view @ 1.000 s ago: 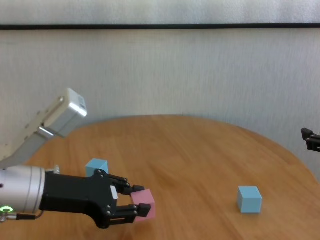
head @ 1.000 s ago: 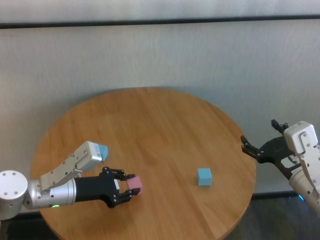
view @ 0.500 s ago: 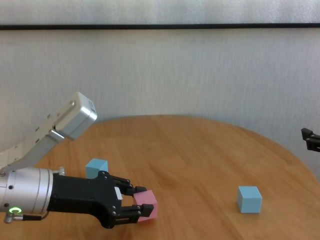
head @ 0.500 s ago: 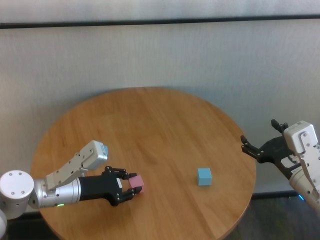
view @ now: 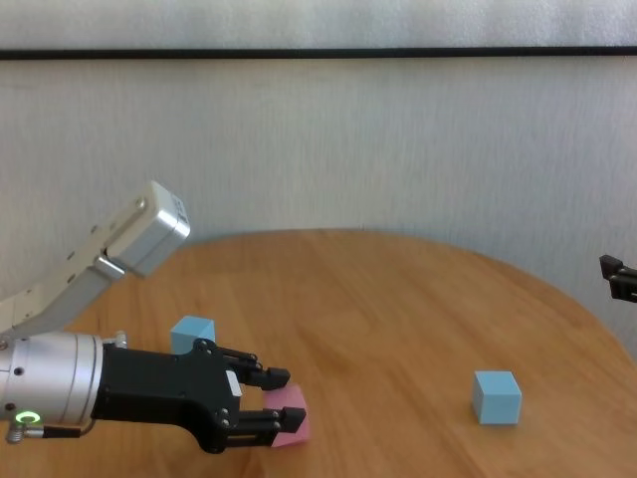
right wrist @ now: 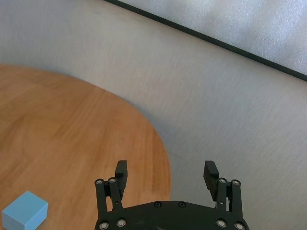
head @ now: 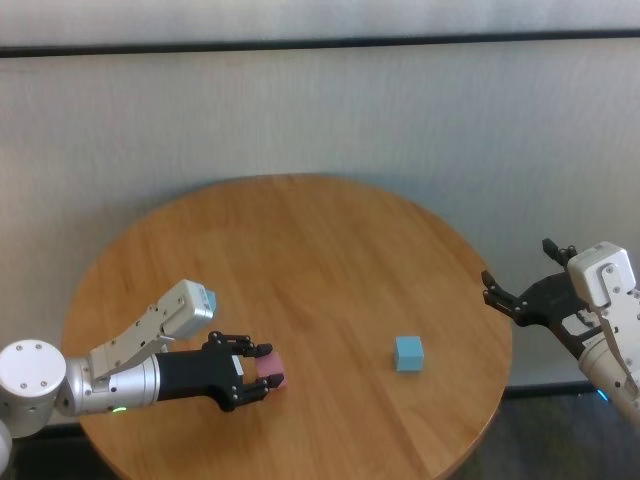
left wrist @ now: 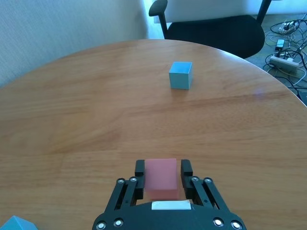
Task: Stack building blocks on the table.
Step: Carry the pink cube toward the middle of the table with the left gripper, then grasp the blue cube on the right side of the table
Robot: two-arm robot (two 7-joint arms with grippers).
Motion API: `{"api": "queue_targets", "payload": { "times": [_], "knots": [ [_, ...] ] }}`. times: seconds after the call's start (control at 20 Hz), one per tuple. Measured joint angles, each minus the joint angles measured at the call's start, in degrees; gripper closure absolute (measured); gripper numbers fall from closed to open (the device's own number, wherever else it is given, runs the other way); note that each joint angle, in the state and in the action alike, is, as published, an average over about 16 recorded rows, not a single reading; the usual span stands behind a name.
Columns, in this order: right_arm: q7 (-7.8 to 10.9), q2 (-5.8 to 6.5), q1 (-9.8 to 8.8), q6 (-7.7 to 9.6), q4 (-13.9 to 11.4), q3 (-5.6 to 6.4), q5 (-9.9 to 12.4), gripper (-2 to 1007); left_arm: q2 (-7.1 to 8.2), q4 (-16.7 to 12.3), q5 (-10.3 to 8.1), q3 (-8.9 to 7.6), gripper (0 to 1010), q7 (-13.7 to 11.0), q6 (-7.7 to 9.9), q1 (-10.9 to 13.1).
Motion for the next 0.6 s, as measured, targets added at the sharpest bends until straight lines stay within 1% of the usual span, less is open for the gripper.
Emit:
{"api": "queue_targets", "payload": {
  "times": [0.2, 0.35, 0.6],
  "knots": [
    [0.0, 0.0, 0.0, 0.0, 0.0, 0.0, 0.0, 0, 0.09, -0.1, -0.1, -0.02, 418, 0.0, -0.01, 0.0],
    [0.0, 0.0, 0.0, 0.0, 0.0, 0.0, 0.0, 0, 0.22, -0.4, -0.28, -0.14, 320, -0.1, 0.01, 0.2],
    [0.0, 0.0, 0.0, 0.0, 0.0, 0.0, 0.0, 0, 1.0, -2.2, -1.32, -0.96, 162, -0.1, 0.43, 1.1]
  ]
}}
